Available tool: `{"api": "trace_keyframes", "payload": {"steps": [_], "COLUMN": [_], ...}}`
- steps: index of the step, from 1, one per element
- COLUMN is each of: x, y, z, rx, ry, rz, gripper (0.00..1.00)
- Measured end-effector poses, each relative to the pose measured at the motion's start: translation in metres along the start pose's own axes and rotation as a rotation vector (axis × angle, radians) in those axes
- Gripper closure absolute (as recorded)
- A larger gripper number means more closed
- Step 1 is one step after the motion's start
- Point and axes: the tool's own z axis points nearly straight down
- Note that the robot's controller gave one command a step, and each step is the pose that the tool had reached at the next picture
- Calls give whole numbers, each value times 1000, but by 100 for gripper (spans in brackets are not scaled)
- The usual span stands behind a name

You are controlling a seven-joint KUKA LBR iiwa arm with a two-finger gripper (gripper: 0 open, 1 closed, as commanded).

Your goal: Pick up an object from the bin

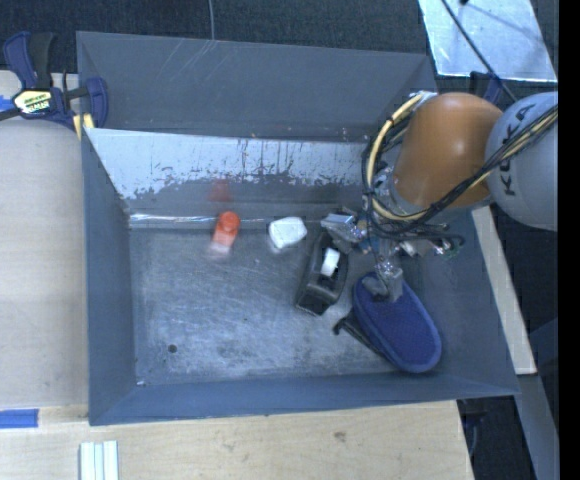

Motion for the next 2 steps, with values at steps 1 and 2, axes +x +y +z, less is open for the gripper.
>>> {"api": "trace_keyframes", "payload": {"steps": [1,2], "x": [-6,2], "y": [0,17], "z": [-5,-168], "rx": [8,6], "ry": [-19,-6], "rz": [0,20], "gripper": [100,100]}}
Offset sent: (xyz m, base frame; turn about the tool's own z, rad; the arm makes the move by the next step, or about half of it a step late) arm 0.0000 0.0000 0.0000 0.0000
